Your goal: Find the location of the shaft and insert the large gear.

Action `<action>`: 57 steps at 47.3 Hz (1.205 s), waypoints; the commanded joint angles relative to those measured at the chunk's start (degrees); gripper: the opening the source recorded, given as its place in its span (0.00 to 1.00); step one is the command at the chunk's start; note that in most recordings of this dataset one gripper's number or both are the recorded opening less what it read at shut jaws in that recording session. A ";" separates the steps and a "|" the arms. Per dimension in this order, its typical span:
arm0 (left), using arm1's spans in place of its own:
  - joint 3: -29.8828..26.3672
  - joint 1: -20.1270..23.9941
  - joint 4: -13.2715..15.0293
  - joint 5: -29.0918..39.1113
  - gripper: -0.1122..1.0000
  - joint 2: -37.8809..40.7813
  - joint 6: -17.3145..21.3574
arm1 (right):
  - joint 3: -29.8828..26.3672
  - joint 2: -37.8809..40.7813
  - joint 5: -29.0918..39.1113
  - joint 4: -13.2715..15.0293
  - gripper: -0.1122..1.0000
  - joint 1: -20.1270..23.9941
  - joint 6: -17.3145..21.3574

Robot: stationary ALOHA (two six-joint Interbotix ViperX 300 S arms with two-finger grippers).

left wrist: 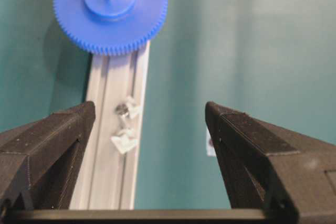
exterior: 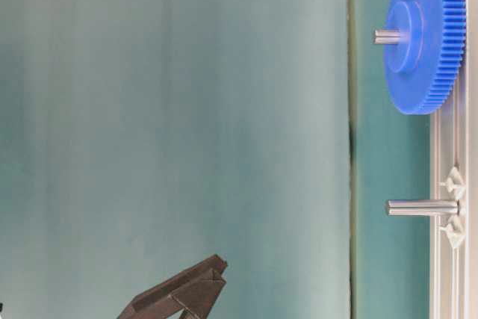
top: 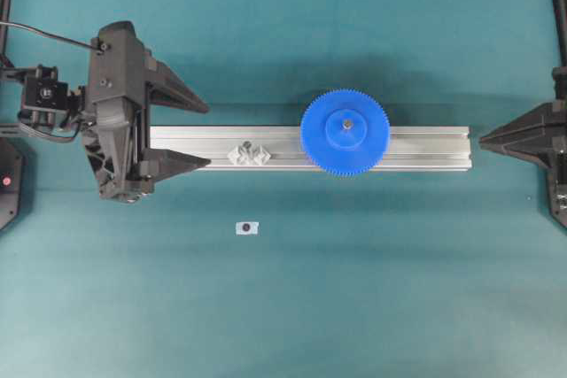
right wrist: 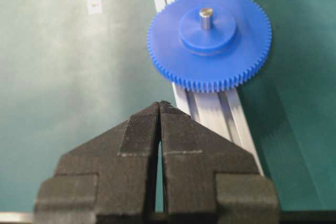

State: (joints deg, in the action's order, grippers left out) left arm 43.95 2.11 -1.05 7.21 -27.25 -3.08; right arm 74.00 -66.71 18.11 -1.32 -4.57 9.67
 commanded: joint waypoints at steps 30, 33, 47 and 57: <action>0.44 -0.18 -0.18 -1.93 0.87 -1.49 0.00 | -0.70 0.53 -0.62 0.09 0.12 -0.09 0.53; 0.44 -0.18 -0.18 -1.93 0.87 -1.49 0.00 | -0.70 0.44 -0.62 0.09 0.12 -0.09 0.53; 0.44 -0.26 -0.18 -1.93 0.87 -1.49 0.00 | -0.53 0.53 -0.79 0.09 0.12 -0.09 0.53; 0.44 -0.26 -0.18 -1.93 0.87 -1.49 0.00 | -0.53 0.53 -0.97 0.09 0.12 -0.09 0.53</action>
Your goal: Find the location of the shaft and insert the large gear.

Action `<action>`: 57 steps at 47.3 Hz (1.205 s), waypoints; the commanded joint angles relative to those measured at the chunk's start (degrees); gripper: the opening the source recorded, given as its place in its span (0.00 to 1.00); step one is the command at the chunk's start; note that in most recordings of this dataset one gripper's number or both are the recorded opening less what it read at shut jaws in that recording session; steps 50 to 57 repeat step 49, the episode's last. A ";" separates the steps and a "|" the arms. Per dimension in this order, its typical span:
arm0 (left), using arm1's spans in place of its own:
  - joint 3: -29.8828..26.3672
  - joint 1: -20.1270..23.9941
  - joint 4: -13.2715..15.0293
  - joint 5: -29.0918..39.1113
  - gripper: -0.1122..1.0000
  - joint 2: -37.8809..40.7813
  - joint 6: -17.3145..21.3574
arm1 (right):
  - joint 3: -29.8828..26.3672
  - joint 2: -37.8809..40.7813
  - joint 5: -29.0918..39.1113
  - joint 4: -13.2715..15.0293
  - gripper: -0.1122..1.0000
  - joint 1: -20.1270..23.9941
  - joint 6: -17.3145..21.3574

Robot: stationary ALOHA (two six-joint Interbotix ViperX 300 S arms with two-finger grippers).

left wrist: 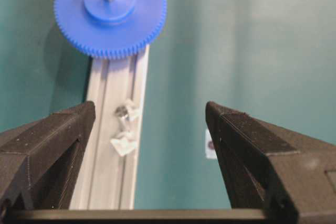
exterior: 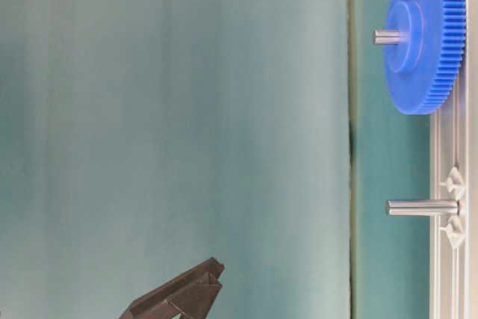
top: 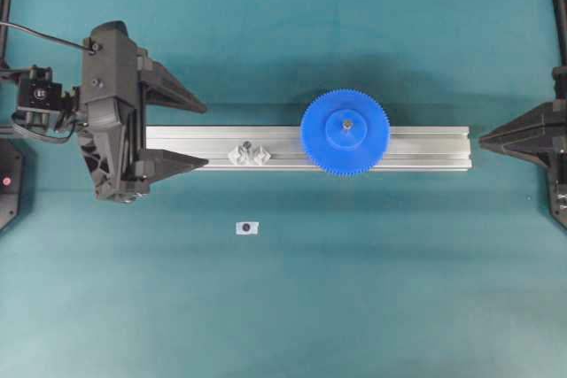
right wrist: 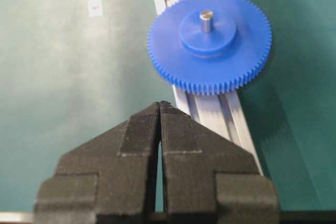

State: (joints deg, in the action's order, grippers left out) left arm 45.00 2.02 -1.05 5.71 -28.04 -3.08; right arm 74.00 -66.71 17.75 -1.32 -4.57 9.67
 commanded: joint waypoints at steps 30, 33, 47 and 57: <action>-0.44 -0.18 -0.18 -0.53 0.87 -0.70 0.00 | 0.18 -1.14 -0.88 0.09 0.12 -0.18 0.44; -0.35 -0.09 -0.18 -0.70 0.87 -0.70 0.00 | 0.26 -1.14 -0.88 0.00 0.12 -0.09 0.44; 0.18 -0.09 -0.18 -3.16 0.87 -0.70 -0.09 | 0.26 -1.14 -0.79 0.09 0.12 -0.09 0.53; 0.44 -0.09 -0.18 -3.60 0.87 -0.70 -0.09 | 0.26 -1.14 -0.88 0.09 0.12 -0.09 0.53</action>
